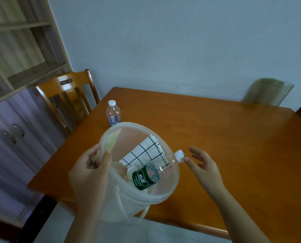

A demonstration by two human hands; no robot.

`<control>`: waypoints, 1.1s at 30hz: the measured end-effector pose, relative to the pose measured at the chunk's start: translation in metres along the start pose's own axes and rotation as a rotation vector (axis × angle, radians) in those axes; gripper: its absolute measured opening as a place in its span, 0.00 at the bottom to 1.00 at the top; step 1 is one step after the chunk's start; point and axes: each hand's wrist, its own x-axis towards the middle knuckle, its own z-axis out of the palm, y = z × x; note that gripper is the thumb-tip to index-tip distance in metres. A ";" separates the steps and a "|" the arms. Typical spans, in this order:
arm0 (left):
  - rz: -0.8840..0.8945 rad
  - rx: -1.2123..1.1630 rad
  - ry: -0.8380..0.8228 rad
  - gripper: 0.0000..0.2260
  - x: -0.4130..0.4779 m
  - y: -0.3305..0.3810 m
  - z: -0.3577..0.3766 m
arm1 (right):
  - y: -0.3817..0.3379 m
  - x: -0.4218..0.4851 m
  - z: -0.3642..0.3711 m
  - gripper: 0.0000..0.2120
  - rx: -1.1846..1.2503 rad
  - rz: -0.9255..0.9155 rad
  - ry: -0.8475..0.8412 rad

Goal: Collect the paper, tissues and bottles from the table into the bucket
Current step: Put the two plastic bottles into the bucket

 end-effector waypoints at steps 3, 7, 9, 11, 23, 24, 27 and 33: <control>0.018 0.049 0.054 0.09 0.020 -0.008 -0.025 | -0.012 0.008 0.027 0.17 -0.019 -0.015 -0.016; 0.004 0.074 0.114 0.09 0.046 -0.019 -0.048 | -0.025 0.025 0.061 0.15 -0.034 -0.050 -0.057; -0.027 0.048 0.139 0.09 0.061 -0.023 -0.056 | -0.031 0.038 0.081 0.15 -0.035 -0.055 -0.078; -0.027 0.045 0.168 0.10 0.076 -0.026 -0.062 | -0.037 0.054 0.102 0.15 -0.032 -0.057 -0.087; -0.005 0.121 0.224 0.12 0.213 -0.055 -0.062 | -0.081 0.200 0.245 0.24 -0.002 -0.093 -0.119; 0.005 0.127 0.226 0.12 0.222 -0.057 -0.060 | -0.084 0.211 0.254 0.25 0.005 -0.090 -0.113; 0.012 0.148 0.222 0.12 0.245 -0.061 -0.057 | -0.087 0.237 0.275 0.28 -0.011 -0.076 -0.098; -0.011 0.142 0.183 0.11 0.276 -0.071 -0.057 | -0.084 0.260 0.300 0.23 -0.070 0.016 -0.080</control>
